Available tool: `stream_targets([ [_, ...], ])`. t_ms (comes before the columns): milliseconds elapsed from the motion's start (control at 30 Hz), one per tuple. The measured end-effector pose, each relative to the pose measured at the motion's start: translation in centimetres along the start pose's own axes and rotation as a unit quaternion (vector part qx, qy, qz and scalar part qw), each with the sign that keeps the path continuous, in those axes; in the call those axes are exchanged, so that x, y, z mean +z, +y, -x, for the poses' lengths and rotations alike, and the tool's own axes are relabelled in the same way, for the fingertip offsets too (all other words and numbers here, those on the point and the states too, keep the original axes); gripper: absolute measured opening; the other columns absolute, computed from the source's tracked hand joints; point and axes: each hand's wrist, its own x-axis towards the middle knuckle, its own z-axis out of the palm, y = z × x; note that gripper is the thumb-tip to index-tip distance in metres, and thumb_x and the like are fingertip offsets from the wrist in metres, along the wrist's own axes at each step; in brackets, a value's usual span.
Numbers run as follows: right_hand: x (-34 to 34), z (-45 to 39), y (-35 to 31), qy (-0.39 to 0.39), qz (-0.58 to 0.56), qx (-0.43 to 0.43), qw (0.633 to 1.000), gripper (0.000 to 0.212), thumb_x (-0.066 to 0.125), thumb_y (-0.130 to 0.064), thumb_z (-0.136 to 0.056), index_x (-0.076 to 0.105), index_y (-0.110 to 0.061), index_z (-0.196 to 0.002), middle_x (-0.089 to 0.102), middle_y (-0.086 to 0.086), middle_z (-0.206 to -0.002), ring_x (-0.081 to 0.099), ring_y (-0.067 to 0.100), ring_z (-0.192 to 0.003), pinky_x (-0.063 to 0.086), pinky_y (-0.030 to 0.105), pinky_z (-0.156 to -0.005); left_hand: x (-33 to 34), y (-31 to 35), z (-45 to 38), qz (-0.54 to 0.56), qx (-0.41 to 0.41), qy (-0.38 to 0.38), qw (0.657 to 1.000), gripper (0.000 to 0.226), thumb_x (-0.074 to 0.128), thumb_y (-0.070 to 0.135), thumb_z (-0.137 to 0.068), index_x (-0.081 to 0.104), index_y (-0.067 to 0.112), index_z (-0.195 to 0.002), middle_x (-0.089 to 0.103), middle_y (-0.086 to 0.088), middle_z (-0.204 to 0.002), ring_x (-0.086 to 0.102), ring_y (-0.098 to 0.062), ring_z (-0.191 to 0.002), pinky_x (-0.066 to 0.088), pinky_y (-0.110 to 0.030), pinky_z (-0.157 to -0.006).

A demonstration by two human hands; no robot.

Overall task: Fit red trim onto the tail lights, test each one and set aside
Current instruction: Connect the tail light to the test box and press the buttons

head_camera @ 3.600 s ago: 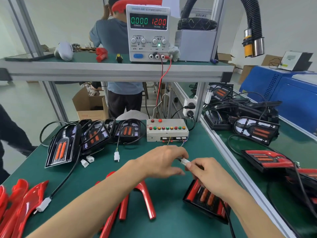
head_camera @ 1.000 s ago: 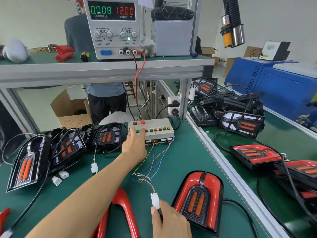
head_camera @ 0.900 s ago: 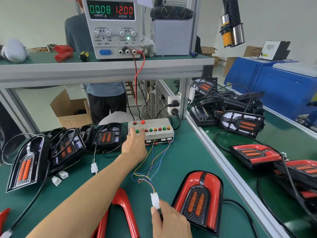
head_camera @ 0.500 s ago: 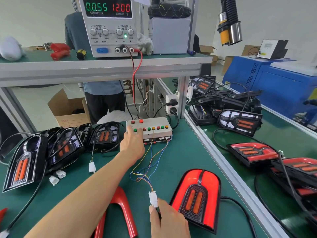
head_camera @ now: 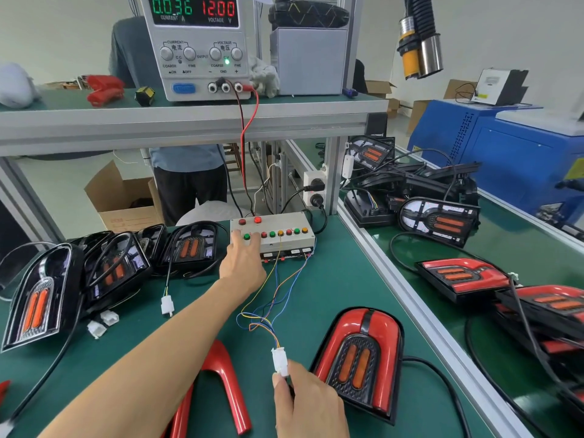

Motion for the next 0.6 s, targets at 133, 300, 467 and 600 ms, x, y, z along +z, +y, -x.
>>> stream_targets([
  [133, 0.07, 0.07, 0.02, 0.002, -0.009, -0.004, 1.000, 0.033, 0.035, -0.052, -0.106, 0.043, -0.055, -0.138, 0.061, -0.014, -0.133, 0.057, 0.007, -0.121, 0.039, 0.019, -0.095, -0.45, 0.06, -0.30, -0.014, -0.006, -0.001, 1.000, 0.062, 0.059, 0.005, -0.087, 0.038, 0.017, -0.145, 0.026, -0.019, -0.138, 0.051, -0.037, -0.114, 0.044, -0.038, -0.073],
  [300, 0.10, 0.01, 0.20, 0.007, -0.009, -0.019, 1.000, 0.035, 0.035, -0.052, -0.106, 0.043, -0.052, -0.140, 0.062, -0.014, -0.132, 0.058, 0.008, -0.121, 0.040, 0.020, -0.096, -0.49, 0.14, -0.32, -0.019, -0.009, -0.010, 1.000, 0.062, 0.060, 0.005, -0.087, 0.038, 0.016, -0.144, 0.025, -0.019, -0.138, 0.050, -0.036, -0.114, 0.045, -0.037, -0.073],
  [467, 0.23, 0.10, 0.45, 0.021, -0.009, -0.032, 0.999, 0.035, 0.034, -0.053, -0.106, 0.041, -0.054, -0.140, 0.061, -0.015, -0.133, 0.057, 0.007, -0.121, 0.039, 0.019, -0.096, -0.76, -0.01, -0.34, -0.009, -0.012, -0.015, 1.000, 0.063, 0.060, 0.008, -0.089, 0.038, 0.018, -0.147, 0.022, -0.019, -0.144, 0.050, -0.037, -0.119, 0.050, -0.041, -0.080],
  [600, 0.35, 0.21, 0.35, 0.045, -0.012, -0.042, 0.998, 0.035, 0.033, -0.053, -0.105, 0.042, -0.054, -0.139, 0.062, -0.013, -0.128, 0.058, 0.004, -0.116, 0.040, 0.016, -0.093, -0.66, 0.30, -0.24, 0.033, 0.010, 0.009, 0.999, 0.055, 0.058, 0.012, -0.092, 0.043, 0.015, -0.145, 0.018, -0.017, -0.154, 0.043, -0.039, -0.134, 0.052, -0.045, -0.092],
])
